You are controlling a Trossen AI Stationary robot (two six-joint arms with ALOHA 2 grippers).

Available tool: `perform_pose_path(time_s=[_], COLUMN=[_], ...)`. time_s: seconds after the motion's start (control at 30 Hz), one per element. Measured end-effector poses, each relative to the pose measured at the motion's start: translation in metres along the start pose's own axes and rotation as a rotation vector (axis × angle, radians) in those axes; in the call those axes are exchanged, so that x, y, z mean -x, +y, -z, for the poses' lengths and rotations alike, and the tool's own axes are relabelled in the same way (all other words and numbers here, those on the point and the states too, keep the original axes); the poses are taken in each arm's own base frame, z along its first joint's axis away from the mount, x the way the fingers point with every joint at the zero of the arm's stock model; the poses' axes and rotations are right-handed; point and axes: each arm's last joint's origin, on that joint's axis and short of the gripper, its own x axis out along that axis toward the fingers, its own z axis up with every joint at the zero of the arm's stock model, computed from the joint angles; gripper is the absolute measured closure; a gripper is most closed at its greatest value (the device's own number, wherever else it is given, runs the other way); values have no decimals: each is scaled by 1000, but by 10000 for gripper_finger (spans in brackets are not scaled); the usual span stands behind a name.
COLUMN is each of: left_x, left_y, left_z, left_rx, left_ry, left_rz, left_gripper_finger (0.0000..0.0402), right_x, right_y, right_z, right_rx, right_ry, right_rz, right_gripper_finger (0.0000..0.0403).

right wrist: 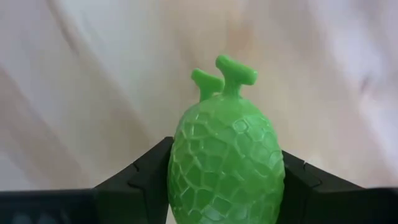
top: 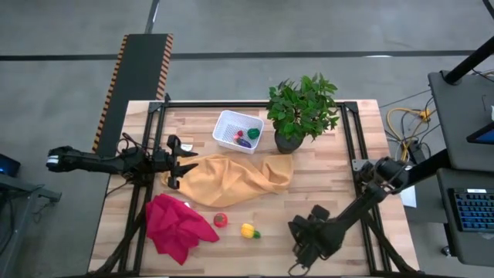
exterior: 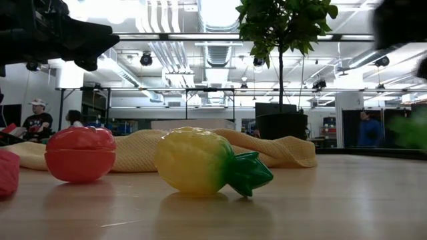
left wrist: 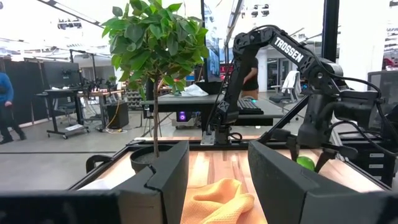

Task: Pick and placing Produce into tupperware
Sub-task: Put the green cabbage into the white bin

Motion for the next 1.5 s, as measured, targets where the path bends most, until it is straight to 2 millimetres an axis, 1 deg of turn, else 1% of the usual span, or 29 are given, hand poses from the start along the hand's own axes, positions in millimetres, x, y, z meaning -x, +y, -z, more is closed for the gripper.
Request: perform_pose_path(time_s=[0.1,0.3,0.47,0.6,0.8,0.97,1.17,1.3,1.4,1.5], left_x=[0,0,0,-1,-2,-3,-3,-3,-4,-4], left_y=[0,0,0,0,-1,-1,-1,-1,-1,-1], left_z=[0,0,1,2,5,6,7,7,7,7], left_rx=[0,0,0,-2,-5,-7,-8,-8,-8,-8], left_ry=[0,1,5,17,41,55,58,58,61,60], left_rz=[0,0,0,1,2,3,3,4,4,4], left_gripper_finger=[249,249,249,249,249,249,249,249,249,249], right_x=[2,7,2,-1,-11,-17,-17,-23,-29,-39], right_y=[-2,-8,-11,-22,-54,-81,-114,-141,-158,-168], right_z=[-21,-73,-118,-153,-201,-232,-271,-288,-298,-305], right_rx=[21,8,-21,-31,-107,-165,-196,-238,-264,-265], right_ry=[-143,-428,-595,-694,-744,-774,-865,-864,-836,-813], right_rz=[34,116,104,139,214,255,289,295,216,148], right_gripper_finger=[215,215,215,216,224,240,261,270,270,267])
